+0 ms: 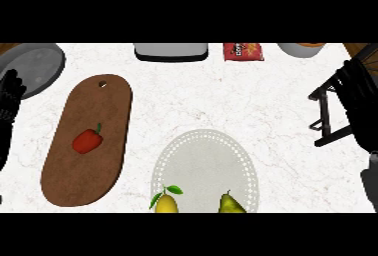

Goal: Pick the pear from the placemat and place it in the tiered shelf

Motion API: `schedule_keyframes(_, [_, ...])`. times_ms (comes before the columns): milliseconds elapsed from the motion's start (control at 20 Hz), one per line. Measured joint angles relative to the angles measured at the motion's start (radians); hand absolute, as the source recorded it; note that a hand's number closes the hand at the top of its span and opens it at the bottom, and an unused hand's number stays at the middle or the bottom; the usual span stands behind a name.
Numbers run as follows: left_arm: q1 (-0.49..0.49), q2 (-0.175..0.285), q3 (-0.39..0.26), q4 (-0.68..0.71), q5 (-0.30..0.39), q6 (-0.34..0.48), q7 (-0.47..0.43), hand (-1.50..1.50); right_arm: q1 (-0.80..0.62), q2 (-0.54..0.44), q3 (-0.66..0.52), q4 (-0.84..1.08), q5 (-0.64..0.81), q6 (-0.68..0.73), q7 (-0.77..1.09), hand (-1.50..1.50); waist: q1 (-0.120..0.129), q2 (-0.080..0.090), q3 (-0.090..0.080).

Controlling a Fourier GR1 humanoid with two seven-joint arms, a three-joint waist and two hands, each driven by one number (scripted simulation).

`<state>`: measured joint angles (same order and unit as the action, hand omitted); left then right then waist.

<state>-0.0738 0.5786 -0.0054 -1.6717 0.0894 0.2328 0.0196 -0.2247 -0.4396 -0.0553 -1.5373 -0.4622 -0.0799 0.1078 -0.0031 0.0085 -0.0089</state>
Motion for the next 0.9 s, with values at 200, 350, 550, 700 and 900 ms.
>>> schedule_keyframes(200, [0.026,-0.042,-0.008,0.036,0.021,-0.012,0.042,0.0,0.027,0.11,0.109,-0.084,0.077,-0.101,0.023,1.5,0.002,-0.006,0.005])
schedule_keyframes(350, [0.06,-0.069,-0.007,0.088,0.068,-0.036,0.069,0.0,0.064,0.154,0.204,-0.083,0.177,-0.188,0.058,1.5,0.003,-0.001,-0.002])
schedule_keyframes(550, [0.102,-0.096,-0.012,0.132,0.112,-0.064,0.091,0.0,0.16,0.169,0.274,-0.037,0.39,-0.406,0.111,-1.5,-0.01,-0.004,-0.004])
schedule_keyframes(700, [0.121,-0.114,-0.014,0.16,0.131,-0.083,0.089,0.0,0.235,0.273,0.42,-0.08,0.531,-0.551,0.157,-1.5,-0.01,-0.01,0.0])
schedule_keyframes(900, [0.13,-0.124,-0.009,0.197,0.147,-0.115,0.067,0.0,0.302,0.341,0.603,-0.151,0.747,-0.681,0.309,-1.5,-0.009,-0.013,0.002])
